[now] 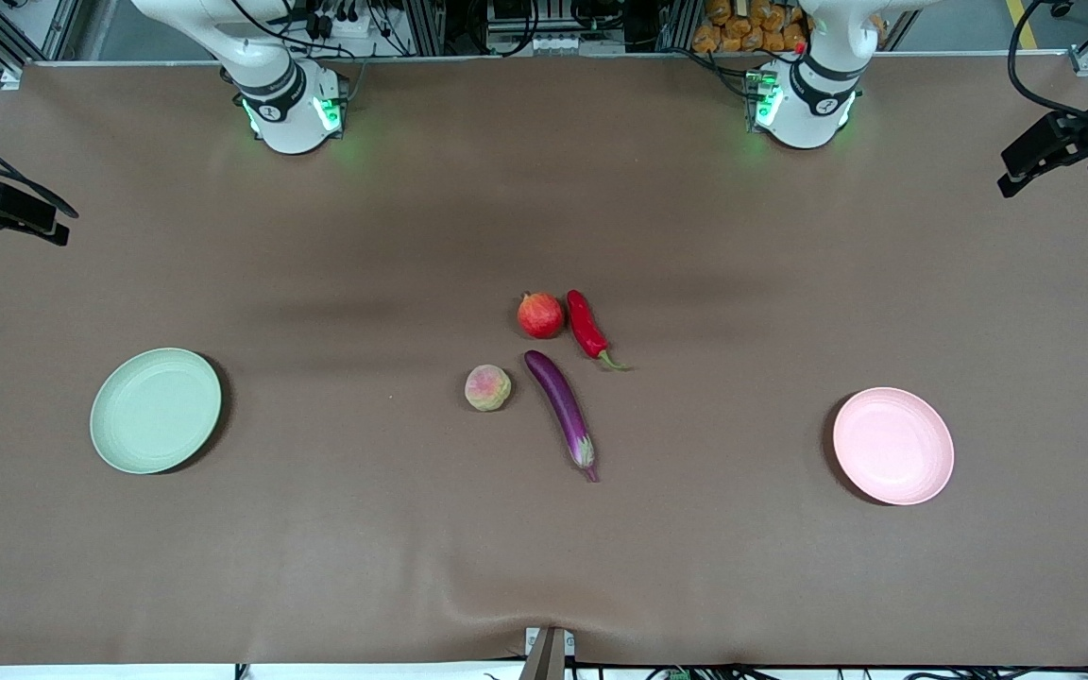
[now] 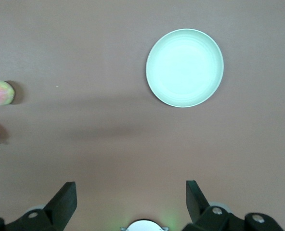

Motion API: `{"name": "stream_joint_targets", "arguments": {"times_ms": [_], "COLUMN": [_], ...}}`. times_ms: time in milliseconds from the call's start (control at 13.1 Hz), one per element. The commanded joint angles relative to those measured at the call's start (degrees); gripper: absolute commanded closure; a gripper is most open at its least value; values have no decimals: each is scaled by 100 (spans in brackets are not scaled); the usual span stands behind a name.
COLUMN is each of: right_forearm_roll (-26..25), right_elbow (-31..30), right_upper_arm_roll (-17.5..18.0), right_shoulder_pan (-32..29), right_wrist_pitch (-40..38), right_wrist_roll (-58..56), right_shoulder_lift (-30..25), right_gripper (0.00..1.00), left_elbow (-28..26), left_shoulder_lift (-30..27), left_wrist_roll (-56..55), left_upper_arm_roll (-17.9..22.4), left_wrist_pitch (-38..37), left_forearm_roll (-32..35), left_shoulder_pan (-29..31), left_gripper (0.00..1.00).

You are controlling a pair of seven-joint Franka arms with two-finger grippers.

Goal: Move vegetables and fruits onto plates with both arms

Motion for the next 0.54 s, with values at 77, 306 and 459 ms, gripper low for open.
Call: {"name": "stream_joint_targets", "arguments": {"times_ms": [77,306,459], "right_forearm_roll": [182,182,173], "right_elbow": [-89,-89,-89], "right_upper_arm_roll": [37,37,37], "right_shoulder_pan": [-46,-38,-29], "right_wrist_pitch": [97,62,27], "right_wrist_roll": [106,106,115], "right_shoulder_lift": [-97,-80,-71], "right_gripper": [0,0,0], "left_elbow": [447,572,572], "left_shoulder_lift": [267,347,347], "left_wrist_roll": [236,245,253], "left_upper_arm_roll": [76,76,76], "left_wrist_pitch": [-274,-494,-618], "left_forearm_roll": [-140,-140,-140], "left_shoulder_pan": [11,20,20], "left_gripper": [0,0,0]}}
